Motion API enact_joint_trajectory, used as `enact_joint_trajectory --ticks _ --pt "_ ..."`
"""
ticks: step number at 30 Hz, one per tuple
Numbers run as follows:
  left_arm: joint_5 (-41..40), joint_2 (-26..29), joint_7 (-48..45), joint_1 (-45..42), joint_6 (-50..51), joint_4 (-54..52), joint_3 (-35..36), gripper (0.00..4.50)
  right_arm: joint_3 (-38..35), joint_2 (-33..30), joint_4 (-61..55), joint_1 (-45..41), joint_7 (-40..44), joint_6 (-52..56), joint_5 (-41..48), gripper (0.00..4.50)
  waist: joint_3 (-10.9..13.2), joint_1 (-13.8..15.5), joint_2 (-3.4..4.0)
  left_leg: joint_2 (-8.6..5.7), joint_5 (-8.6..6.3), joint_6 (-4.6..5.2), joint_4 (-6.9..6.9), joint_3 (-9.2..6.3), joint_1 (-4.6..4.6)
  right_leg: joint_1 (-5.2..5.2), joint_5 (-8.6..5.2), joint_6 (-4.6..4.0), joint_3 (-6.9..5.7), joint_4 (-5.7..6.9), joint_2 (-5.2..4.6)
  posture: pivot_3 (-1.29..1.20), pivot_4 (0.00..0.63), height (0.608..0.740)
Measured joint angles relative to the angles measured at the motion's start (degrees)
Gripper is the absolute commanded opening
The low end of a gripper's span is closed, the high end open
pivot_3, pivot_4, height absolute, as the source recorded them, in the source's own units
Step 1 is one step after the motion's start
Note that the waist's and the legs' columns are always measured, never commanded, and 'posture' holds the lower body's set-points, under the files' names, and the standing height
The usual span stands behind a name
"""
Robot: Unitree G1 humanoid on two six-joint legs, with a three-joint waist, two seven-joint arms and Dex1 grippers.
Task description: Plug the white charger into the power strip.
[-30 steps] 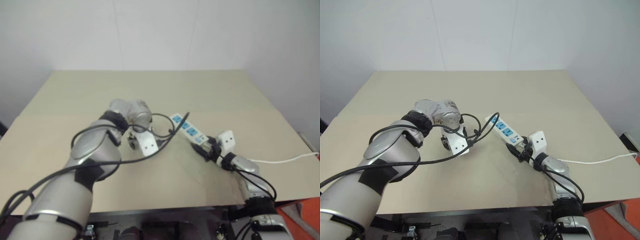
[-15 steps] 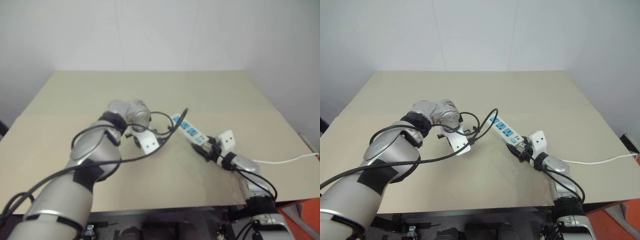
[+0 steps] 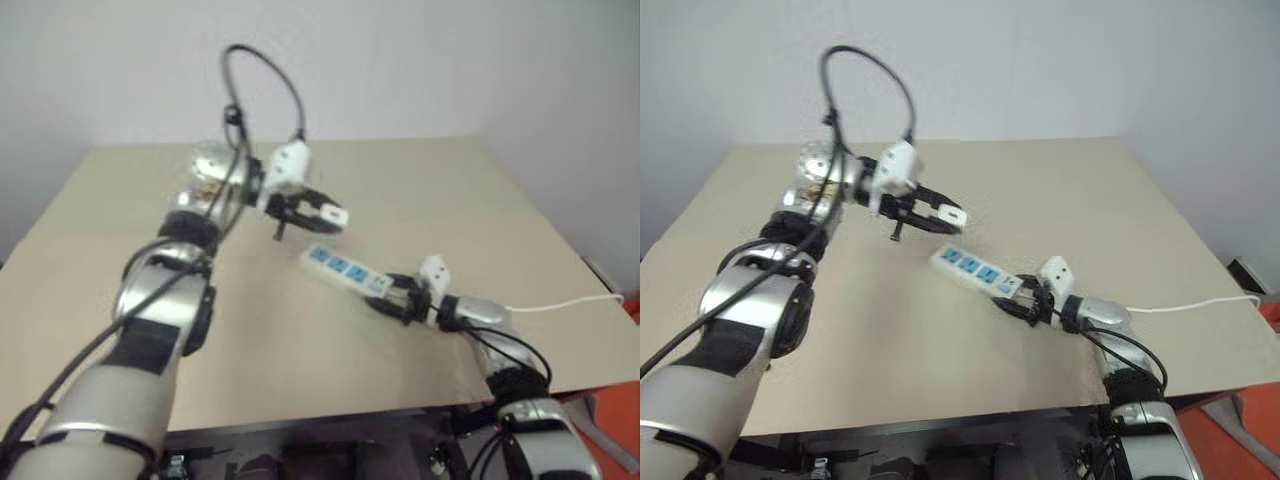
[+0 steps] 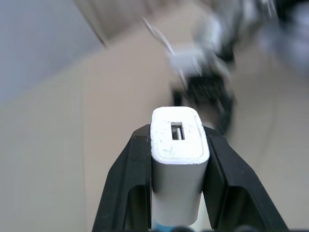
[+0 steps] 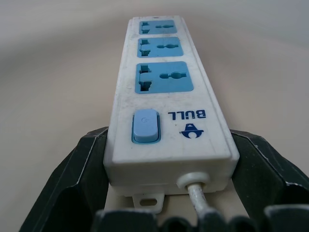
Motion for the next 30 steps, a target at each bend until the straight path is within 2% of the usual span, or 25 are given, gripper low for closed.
enact_joint_trajectory --ticks 7,12,16,21,30 --pt "-17.48 7.99 -0.01 17.19 24.75 -18.21 1.68 1.02 4.05 3.96 13.99 -10.01 11.84 -6.37 -1.89 3.42 0.04 0.25 0.04 0.02 0.10 -0.17 0.06 -0.06 -0.48 -0.52 0.04 -0.04 -0.07 0.30 -0.08 0.00 0.150 0.740" --pt "-21.67 9.08 0.51 24.06 36.10 -26.49 4.67 1.02 5.33 4.94 20.94 -13.49 17.86 -12.21 -3.46 3.42 0.04 0.84 0.05 -0.02 0.11 -0.19 0.12 -0.07 -0.59 -0.57 0.04 -0.04 -0.14 0.28 -0.09 0.00 0.150 0.740" --pt "-22.58 8.59 1.54 28.02 40.67 -32.25 5.55 1.02 5.57 5.58 25.13 -15.24 19.57 -15.41 -4.40 3.42 0.04 0.76 0.05 -0.01 0.14 -0.24 0.15 -0.07 -0.55 -0.55 0.07 -0.09 -0.14 0.35 -0.08 0.00 0.150 0.740" --pt "-21.53 7.47 1.16 30.29 42.15 -34.57 4.55 1.02 5.70 5.63 26.91 -15.93 23.10 -16.94 -4.90 3.42 0.04 0.66 0.05 -0.03 0.16 -0.28 0.14 -0.05 -0.42 -0.50 0.07 -0.09 -0.12 0.48 -0.07 0.00 0.150 0.740" --pt "-12.88 4.02 0.25 29.24 29.61 -28.98 -2.31 1.02 5.69 5.65 27.51 -16.09 23.17 -18.05 -5.33 3.42 0.03 0.73 0.05 -0.03 0.16 -0.28 0.13 -0.01 -0.33 -0.42 0.07 -0.10 -0.10 0.47 -0.07 0.00 0.150 0.740"
